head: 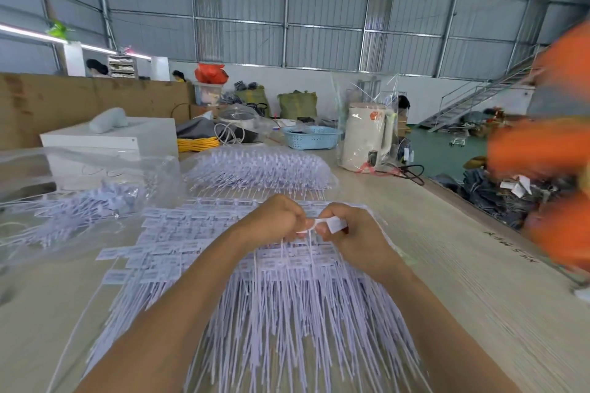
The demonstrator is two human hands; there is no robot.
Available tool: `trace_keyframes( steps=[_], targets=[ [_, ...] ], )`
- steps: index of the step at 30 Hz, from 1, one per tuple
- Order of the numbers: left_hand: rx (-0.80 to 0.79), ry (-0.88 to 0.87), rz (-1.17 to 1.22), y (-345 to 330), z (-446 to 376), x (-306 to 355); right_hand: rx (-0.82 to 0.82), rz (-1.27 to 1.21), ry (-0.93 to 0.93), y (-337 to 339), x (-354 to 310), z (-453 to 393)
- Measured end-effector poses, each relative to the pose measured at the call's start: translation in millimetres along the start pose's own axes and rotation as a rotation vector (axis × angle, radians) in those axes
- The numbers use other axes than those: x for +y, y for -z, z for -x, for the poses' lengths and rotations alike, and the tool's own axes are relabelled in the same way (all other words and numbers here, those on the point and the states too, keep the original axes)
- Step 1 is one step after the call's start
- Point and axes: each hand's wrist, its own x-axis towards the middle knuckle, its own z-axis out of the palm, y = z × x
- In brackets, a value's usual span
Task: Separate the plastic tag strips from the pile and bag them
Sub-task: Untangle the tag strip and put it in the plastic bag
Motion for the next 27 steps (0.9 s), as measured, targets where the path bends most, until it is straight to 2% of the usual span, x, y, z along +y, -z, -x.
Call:
trace_keyframes(
  steps=[3,5,7,9,12,16,18,22,24,27],
  targets=[
    [0.0,0.064,0.172,0,-1,1,0.079,0.089,0.151,-3,2,1],
    [0.003,0.082,0.161,1,0,0,0.099,0.127,0.149,-7,4,1],
    [-0.025,0.078,0.153,3,1,1,0.135,0.185,0.068,-6,8,0],
    [-0.073,0.061,0.178,5,2,3,0.207,0.231,-0.105,5,14,-2],
    [-0.056,0.013,0.153,7,5,7,0.255,-0.051,-0.236,19,12,-3],
    [-0.095,0.0,0.017,3,7,8,0.207,-0.483,-0.304,23,-5,-5],
    [-0.119,0.002,-0.068,5,8,9,0.142,-0.595,-0.285,27,-8,-5],
    [-0.13,-0.104,-0.215,6,11,16,-0.016,-0.467,-0.323,9,-14,-3],
    [-0.142,-0.147,-0.259,5,11,18,-0.039,-0.426,-0.36,-3,-14,-2],
    [-0.145,-0.128,-0.192,4,12,16,-0.038,-0.432,-0.377,-6,-10,-1]
  ],
)
